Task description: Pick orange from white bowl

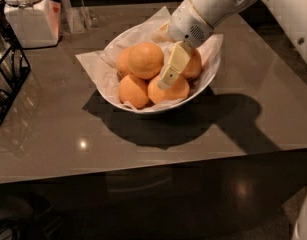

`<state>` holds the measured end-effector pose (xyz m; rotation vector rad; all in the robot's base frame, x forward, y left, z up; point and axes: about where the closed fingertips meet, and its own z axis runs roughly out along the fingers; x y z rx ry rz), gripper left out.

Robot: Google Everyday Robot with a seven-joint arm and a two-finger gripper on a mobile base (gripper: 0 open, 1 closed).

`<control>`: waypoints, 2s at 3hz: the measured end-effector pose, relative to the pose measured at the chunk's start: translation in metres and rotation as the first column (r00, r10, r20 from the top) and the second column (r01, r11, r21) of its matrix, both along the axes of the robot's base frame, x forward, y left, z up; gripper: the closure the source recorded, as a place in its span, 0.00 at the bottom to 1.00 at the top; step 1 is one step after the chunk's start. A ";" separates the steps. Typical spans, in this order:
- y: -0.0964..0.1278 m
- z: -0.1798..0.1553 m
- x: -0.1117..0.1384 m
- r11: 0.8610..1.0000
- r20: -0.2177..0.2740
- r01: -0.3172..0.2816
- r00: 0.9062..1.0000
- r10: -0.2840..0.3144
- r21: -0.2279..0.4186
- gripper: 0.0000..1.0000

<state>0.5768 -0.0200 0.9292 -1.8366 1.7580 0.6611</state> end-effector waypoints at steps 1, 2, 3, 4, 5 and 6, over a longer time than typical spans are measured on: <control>0.016 -0.012 0.006 1.000 -0.032 -0.027 0.999 0.028 0.006 0.00; 0.031 -0.017 0.011 0.999 -0.045 -0.053 0.998 0.053 0.010 0.00; 0.031 -0.017 0.011 0.999 -0.045 -0.053 0.998 0.054 0.010 0.19; 0.031 -0.017 0.011 0.999 -0.045 -0.053 0.998 0.054 0.010 0.42; 0.031 -0.017 0.011 0.999 -0.045 -0.053 0.998 0.054 0.010 0.65; 0.031 -0.011 0.010 0.999 -0.045 -0.053 0.998 0.054 0.010 0.89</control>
Offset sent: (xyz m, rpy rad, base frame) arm 0.0143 0.0429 -0.0212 0.0076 0.0653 0.0841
